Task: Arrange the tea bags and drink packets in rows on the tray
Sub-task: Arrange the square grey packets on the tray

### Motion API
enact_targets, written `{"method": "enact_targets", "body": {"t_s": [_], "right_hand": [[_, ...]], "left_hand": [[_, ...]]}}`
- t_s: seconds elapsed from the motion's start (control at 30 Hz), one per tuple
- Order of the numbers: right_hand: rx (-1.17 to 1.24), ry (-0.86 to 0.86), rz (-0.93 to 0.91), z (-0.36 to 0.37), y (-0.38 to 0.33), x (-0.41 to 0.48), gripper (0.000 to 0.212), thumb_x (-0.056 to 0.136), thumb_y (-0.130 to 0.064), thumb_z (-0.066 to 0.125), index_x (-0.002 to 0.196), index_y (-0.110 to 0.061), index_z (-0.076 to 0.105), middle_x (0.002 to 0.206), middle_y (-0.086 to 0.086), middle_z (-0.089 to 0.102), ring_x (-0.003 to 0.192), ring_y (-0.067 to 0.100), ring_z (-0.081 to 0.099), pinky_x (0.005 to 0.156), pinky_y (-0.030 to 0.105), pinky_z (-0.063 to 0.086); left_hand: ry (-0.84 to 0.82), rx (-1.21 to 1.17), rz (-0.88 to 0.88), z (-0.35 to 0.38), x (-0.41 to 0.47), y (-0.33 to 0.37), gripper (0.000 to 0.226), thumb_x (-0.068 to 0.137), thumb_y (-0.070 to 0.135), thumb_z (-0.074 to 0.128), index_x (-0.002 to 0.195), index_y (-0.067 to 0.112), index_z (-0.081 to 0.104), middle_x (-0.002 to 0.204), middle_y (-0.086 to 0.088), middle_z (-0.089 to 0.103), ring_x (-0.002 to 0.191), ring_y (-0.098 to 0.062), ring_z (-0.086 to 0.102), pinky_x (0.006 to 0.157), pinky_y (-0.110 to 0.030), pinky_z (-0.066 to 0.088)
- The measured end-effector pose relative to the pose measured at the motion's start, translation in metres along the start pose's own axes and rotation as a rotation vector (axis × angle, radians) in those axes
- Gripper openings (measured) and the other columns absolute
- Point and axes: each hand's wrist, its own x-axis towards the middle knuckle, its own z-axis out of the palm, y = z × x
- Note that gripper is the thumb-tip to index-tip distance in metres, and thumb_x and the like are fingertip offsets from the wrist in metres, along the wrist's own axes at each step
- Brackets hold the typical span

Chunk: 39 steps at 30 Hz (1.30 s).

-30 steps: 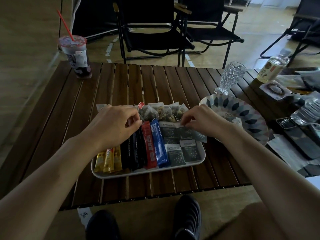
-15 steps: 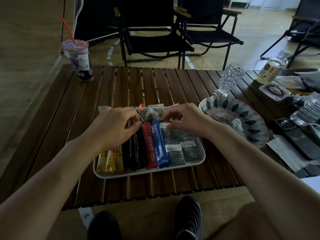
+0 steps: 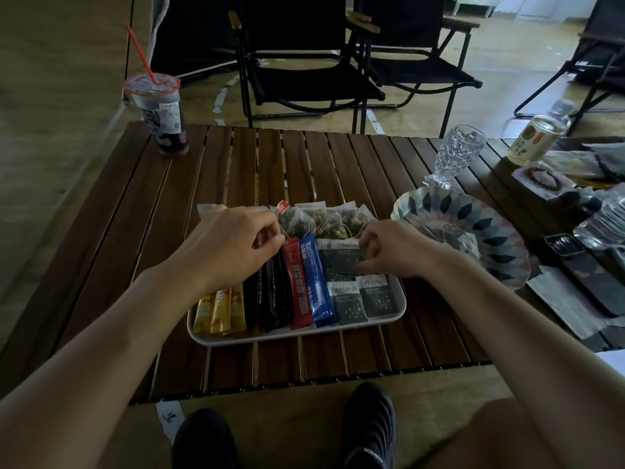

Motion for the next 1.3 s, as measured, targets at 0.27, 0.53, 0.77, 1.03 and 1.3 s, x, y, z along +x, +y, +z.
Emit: {"method": "enact_targets", "body": {"t_s": [0.27, 0.53, 0.77, 1.03, 1.3], "right_hand": [[0.097, 0.042, -0.087, 0.013, -0.014, 0.007, 0.044, 0.079, -0.023, 0.081, 0.118, -0.014, 0.062, 0.084, -0.015, 0.063, 0.075, -0.007, 0.057, 0.080, 0.022, 0.051], [0.067, 0.089, -0.083, 0.020, -0.014, 0.009, 0.029, 0.085, -0.021, 0.073, 0.110, -0.024, 0.059, 0.085, -0.011, 0.062, 0.084, 0.004, 0.057, 0.083, 0.029, 0.052], [0.072, 0.117, -0.084, 0.010, -0.011, 0.005, 0.024, 0.089, -0.026, 0.066, 0.113, -0.021, 0.063, 0.096, -0.007, 0.064, 0.088, 0.009, 0.062, 0.077, 0.029, 0.055], [-0.006, 0.096, 0.356, -0.041, 0.075, -0.034, 0.043, 0.081, -0.031, 0.077, 0.118, -0.018, 0.061, 0.111, -0.001, 0.061, 0.106, 0.019, 0.058, 0.079, 0.030, 0.045], [0.037, -0.001, 0.502, -0.042, 0.102, -0.047, 0.058, 0.070, -0.034, 0.087, 0.119, -0.014, 0.061, 0.117, 0.003, 0.062, 0.105, 0.020, 0.057, 0.095, 0.038, 0.048]], "left_hand": [[-0.001, 0.000, 0.006, -0.001, -0.001, -0.001, 0.013, 0.094, 0.044, 0.051, 0.092, 0.033, 0.057, 0.076, 0.023, 0.046, 0.070, 0.008, 0.046, 0.087, -0.030, 0.038], [-0.020, 0.001, -0.003, 0.001, 0.001, -0.001, 0.017, 0.093, 0.045, 0.052, 0.094, 0.030, 0.061, 0.081, 0.021, 0.050, 0.072, 0.005, 0.047, 0.081, -0.029, 0.036], [-0.062, -0.030, -0.025, 0.000, 0.006, 0.008, 0.021, 0.092, 0.047, 0.050, 0.098, 0.030, 0.061, 0.090, 0.018, 0.055, 0.083, -0.003, 0.054, 0.086, -0.035, 0.045], [-0.061, -0.004, 0.004, 0.009, 0.021, 0.030, 0.027, 0.092, 0.050, 0.047, 0.099, 0.029, 0.061, 0.098, 0.012, 0.062, 0.090, -0.011, 0.058, 0.081, -0.033, 0.042], [-0.101, -0.023, 0.009, 0.019, 0.034, 0.048, 0.028, 0.088, 0.058, 0.041, 0.095, 0.037, 0.058, 0.095, 0.013, 0.063, 0.088, -0.014, 0.060, 0.088, -0.045, 0.051]]}}
